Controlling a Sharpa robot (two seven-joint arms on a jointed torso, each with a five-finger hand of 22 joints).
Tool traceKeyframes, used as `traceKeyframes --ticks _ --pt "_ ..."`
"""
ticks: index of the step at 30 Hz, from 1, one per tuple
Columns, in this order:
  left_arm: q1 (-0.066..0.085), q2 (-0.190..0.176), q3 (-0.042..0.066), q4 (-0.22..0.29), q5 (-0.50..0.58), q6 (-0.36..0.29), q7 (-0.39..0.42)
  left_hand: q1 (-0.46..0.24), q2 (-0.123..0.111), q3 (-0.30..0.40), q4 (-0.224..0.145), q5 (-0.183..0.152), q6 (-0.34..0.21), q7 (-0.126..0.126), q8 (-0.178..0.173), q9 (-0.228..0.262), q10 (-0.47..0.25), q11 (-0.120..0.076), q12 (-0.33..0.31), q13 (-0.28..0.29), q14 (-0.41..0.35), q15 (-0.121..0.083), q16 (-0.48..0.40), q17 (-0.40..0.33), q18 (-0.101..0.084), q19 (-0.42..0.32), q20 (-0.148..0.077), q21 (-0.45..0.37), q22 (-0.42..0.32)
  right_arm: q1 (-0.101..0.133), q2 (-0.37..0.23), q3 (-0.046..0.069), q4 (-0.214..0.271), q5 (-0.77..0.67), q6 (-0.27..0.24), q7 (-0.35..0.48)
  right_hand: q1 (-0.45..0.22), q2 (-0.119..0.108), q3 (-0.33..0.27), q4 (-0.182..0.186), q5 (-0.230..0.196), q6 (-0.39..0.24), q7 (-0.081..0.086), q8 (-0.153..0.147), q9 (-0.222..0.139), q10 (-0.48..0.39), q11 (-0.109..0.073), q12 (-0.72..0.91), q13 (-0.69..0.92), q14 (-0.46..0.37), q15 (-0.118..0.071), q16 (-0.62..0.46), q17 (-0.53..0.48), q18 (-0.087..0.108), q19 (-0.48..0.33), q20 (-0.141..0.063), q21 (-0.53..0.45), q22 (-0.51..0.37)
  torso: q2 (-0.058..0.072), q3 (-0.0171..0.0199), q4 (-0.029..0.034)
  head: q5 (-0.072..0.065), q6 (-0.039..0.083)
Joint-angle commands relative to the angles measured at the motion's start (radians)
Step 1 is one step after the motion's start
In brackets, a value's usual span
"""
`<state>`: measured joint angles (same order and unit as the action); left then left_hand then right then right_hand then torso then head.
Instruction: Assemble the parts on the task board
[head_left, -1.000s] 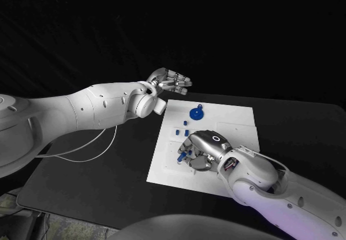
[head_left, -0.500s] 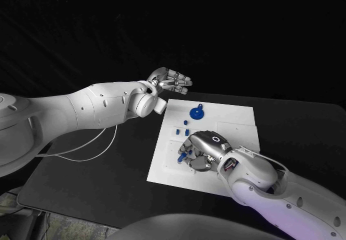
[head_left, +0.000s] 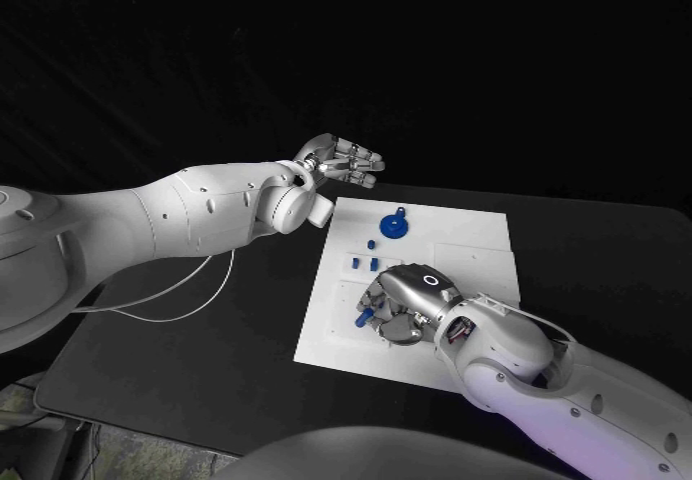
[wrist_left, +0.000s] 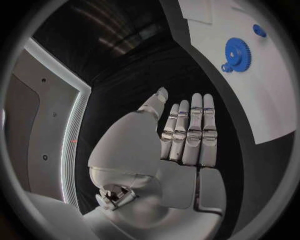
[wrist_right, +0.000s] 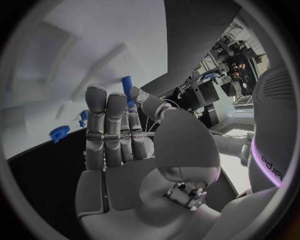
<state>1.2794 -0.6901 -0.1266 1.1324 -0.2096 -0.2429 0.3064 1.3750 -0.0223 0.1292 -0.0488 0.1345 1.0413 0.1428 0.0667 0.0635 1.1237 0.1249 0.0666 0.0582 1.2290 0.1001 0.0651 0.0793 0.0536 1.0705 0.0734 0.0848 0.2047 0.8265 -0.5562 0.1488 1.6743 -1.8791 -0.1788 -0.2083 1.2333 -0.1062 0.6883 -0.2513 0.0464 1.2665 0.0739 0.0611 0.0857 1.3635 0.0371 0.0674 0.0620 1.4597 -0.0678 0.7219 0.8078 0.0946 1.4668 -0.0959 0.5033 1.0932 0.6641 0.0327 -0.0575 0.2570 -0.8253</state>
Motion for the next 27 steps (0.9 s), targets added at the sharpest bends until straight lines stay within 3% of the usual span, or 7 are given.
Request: traceKeyframes --ticks 1,9,21,23,24,27 --pt "0.000 0.002 0.001 0.002 0.000 0.013 0.008 0.001 0.011 -0.001 0.003 -0.004 0.000 -0.004 -0.001 0.000 0.001 -0.001 -0.005 0.000 -0.008 -0.003 -0.003 -0.001 -0.002 0.002 0.007 0.006 -0.009 -0.001 0.002 -0.004 -0.005 -0.019 0.027 0.001 0.005 0.015 -0.001 -0.007 0.002 0.006 -0.001 0.004 0.001 0.031 -0.026 0.003 0.006 -0.003 -0.008 -0.005 0.001 0.018 0.040 -0.005 -0.001 0.001 0.000 0.0002 0.0005 0.001 -0.001" --pt "0.000 0.001 0.001 0.002 0.000 0.013 0.007 0.001 0.011 -0.001 0.003 -0.004 0.000 -0.004 -0.001 0.000 0.001 -0.001 -0.005 0.000 -0.008 -0.003 -0.003 -0.001 -0.002 0.002 0.007 0.006 -0.009 -0.001 0.005 -0.020 -0.012 -0.029 0.036 -0.003 0.005 0.016 -0.003 -0.009 0.002 0.005 -0.001 0.004 0.001 0.031 -0.026 0.003 0.006 -0.002 -0.007 -0.005 0.002 0.018 0.039 -0.005 -0.002 0.001 0.000 0.0007 0.0003 0.003 -0.004" --pt "0.000 0.003 0.001 0.001 0.000 0.014 0.006 0.001 0.011 -0.001 0.003 -0.004 0.000 -0.004 -0.001 0.000 0.001 -0.001 -0.005 0.000 -0.008 -0.003 -0.003 -0.001 -0.002 0.002 0.007 0.006 -0.009 -0.001 0.020 -0.026 -0.015 -0.034 0.037 -0.012 -0.003 0.011 -0.009 -0.008 0.004 -0.002 0.002 0.002 -0.001 0.022 -0.024 0.000 0.004 -0.004 -0.007 -0.009 0.000 0.019 0.037 -0.004 -0.020 -0.005 0.000 -0.0003 0.0003 0.001 -0.003" --pt "0.000 0.003 0.001 0.001 0.000 0.014 0.006 0.001 0.011 -0.001 0.003 -0.004 0.000 -0.004 -0.001 0.000 0.001 -0.001 -0.005 0.000 -0.008 -0.003 -0.003 -0.001 -0.002 0.002 0.007 0.006 -0.009 -0.001 0.024 -0.028 -0.017 -0.027 0.046 -0.008 -0.005 0.001 -0.045 -0.008 0.026 -0.012 0.005 0.003 -0.003 0.010 -0.023 0.003 0.005 -0.004 -0.004 -0.012 -0.006 0.020 0.036 0.000 -0.029 -0.010 0.000 -0.0005 0.0003 0.001 -0.003" --pt "0.000 0.004 0.001 0.001 0.000 0.015 0.006 0.001 0.011 -0.001 0.003 -0.004 0.000 -0.004 -0.001 0.000 0.001 -0.001 -0.005 0.000 -0.008 -0.003 -0.003 -0.001 -0.002 0.002 0.007 0.006 -0.009 -0.001 0.025 -0.029 -0.018 -0.022 0.050 -0.005 -0.016 -0.008 -0.070 -0.004 0.069 -0.019 0.006 0.002 -0.005 0.004 -0.022 0.001 0.004 -0.004 -0.002 -0.011 -0.007 0.019 0.036 0.002 -0.032 -0.011 0.000 -0.0005 0.0003 0.001 -0.003" --pt "0.000 0.004 0.001 0.000 0.000 0.015 0.005 0.001 0.011 -0.001 0.003 -0.004 0.000 -0.004 -0.001 0.000 0.001 -0.001 -0.005 0.000 -0.008 -0.003 -0.003 -0.001 -0.002 0.002 0.007 0.006 -0.009 0.000 0.028 -0.035 -0.021 -0.011 0.057 0.000 -0.014 0.002 -0.155 0.003 0.097 -0.048 0.010 0.003 -0.014 -0.026 -0.014 -0.001 0.002 -0.005 0.005 -0.008 -0.011 0.022 0.037 0.008 -0.045 -0.019 0.000 -0.0009 0.0008 0.000 -0.003"
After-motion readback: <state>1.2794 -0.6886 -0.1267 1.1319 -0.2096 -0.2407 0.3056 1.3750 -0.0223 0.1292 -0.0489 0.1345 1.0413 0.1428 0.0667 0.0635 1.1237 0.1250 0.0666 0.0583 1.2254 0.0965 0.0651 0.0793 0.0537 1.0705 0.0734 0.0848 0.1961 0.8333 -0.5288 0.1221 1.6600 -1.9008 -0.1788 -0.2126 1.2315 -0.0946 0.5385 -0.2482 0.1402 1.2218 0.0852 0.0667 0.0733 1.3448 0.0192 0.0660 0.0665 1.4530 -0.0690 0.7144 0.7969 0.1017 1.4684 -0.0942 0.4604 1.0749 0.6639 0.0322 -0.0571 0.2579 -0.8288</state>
